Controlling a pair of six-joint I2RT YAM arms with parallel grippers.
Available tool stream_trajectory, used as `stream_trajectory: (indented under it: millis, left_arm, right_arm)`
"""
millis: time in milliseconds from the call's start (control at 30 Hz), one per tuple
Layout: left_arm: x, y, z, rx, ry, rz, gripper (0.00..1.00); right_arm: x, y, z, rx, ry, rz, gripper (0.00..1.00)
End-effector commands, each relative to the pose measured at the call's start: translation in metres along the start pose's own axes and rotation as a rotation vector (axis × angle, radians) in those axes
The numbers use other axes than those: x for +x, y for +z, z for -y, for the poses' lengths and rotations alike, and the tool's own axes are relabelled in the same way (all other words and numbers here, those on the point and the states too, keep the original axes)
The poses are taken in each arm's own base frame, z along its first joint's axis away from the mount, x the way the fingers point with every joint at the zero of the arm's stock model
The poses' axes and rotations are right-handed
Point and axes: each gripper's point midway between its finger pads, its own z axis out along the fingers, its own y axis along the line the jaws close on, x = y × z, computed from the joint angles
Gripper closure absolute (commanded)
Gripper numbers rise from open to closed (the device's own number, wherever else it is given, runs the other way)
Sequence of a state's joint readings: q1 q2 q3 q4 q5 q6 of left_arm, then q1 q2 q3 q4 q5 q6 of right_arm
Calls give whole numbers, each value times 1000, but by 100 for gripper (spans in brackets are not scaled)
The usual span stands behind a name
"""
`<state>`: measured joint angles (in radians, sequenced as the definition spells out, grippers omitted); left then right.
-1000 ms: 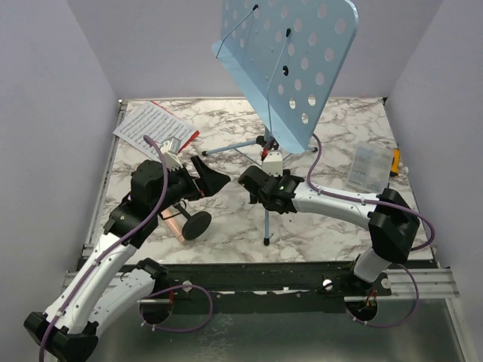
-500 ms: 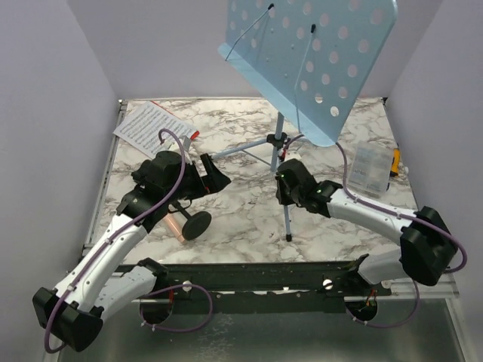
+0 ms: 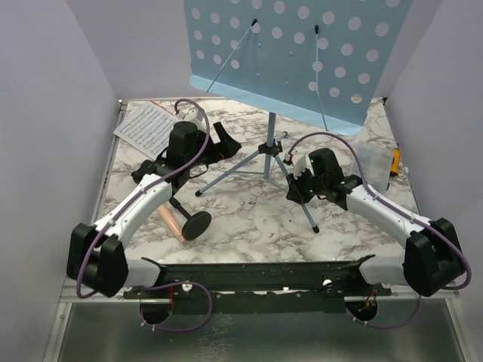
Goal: Set up the instrument practice props
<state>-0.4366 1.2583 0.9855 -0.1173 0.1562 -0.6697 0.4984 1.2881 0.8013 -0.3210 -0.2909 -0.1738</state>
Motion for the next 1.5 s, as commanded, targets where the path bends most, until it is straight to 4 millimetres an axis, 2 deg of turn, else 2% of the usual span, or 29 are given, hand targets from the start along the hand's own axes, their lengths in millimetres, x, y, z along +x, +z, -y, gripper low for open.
stream_trajectory:
  millis: [0, 133, 233, 367, 467, 533, 667, 733, 800, 933, 1033, 1133, 1200, 1267, 1367, 1467]
  left_arm:
    - [-42, 40, 10, 106, -112, 62, 8]
    - [-14, 69, 19, 228, -221, -91, 16]
    - [11, 82, 25, 279, -264, -188, 16]
    - [39, 90, 31, 316, -262, -291, 16]
    - [58, 94, 36, 344, -262, -362, 16]
    - [70, 97, 37, 350, -258, -397, 16]
    - [93, 101, 39, 354, -261, -458, 16]
    - [103, 100, 40, 360, -259, -477, 16]
    - [111, 97, 39, 358, -266, -488, 16]
    - [123, 89, 42, 370, -287, -515, 15]
    - [118, 85, 45, 375, -255, -488, 14]
    - [98, 85, 36, 324, -208, -423, 8]
    - [79, 82, 25, 280, -173, -370, 5]
    - [56, 80, 7, 195, -125, -290, 3]
    - [8, 72, -36, -4, -68, -116, 3]
    - [-37, 51, -87, -271, 63, 75, 2]
  right_arm:
    - [-17, 3, 33, 39, -86, 50, 100]
    - [-20, 2, 69, 185, -40, 81, 100]
    - [-10, 1, 100, 278, 1, 54, 100]
    - [-5, -4, 131, 376, 41, 46, 100]
    - [-4, -9, 143, 439, 36, 52, 94]
    - [-5, -13, 147, 469, 36, 60, 80]
    - [-5, -34, 164, 615, 76, 63, 34]
    - [2, -51, 178, 742, 143, 46, 16]
    - [6, -65, 184, 826, 200, 41, 7]
    - [9, -85, 183, 904, 304, 71, 2]
    - [-4, -89, 170, 840, 379, 138, 1]
    - [-25, -85, 140, 657, 385, 200, 1]
    - [-35, -94, 126, 600, 403, 259, 0]
    - [-41, -108, 115, 579, 446, 316, 0]
    - [-48, -128, 98, 545, 473, 402, 1]
    - [-56, -148, 82, 502, 465, 473, 0]
